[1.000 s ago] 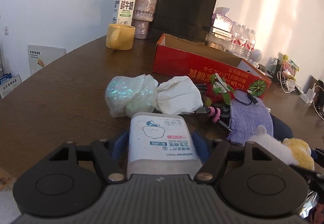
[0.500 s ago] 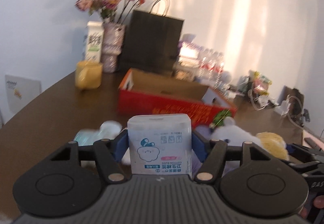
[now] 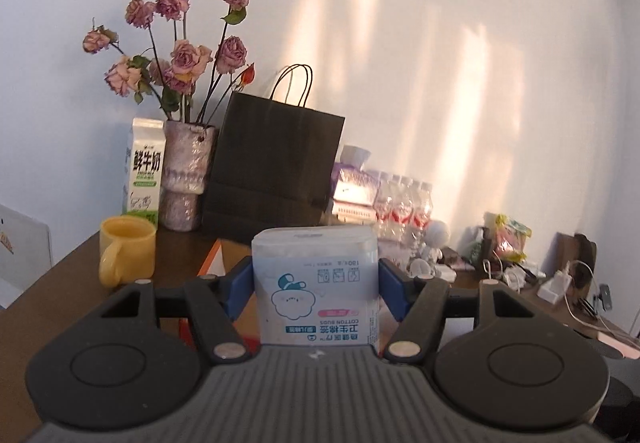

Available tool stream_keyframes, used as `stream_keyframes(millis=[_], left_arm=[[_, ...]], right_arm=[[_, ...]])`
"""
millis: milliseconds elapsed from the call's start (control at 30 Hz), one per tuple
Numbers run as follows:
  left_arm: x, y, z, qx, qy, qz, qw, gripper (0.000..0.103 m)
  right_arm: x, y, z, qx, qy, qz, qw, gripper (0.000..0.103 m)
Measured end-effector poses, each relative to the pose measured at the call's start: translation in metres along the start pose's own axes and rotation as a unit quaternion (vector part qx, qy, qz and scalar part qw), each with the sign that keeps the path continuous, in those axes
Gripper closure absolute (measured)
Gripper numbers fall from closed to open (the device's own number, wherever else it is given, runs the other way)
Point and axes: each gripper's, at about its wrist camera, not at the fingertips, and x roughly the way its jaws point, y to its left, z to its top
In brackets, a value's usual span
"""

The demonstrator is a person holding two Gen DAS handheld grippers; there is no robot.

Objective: Organize objects
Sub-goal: 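Carry the wipe pack and the sheep with both grippers over the red box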

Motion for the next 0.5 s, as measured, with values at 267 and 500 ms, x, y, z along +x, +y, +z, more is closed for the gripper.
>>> stream_keyframes(millis=[267, 500], left_arm=[[0.073, 0.003, 0.012, -0.022, 0.024, 0.013, 0.9994, 0.037], [0.134, 0.02, -0.004, -0.044, 0.065, 0.032, 0.9964, 0.037]], right_arm=[[0.078, -0.023, 0.021, 0.004, 0.009, -0.044, 0.999, 0.007], [0.139, -0.043, 0.01, 0.021, 0.045, -0.072, 0.996, 0.006]])
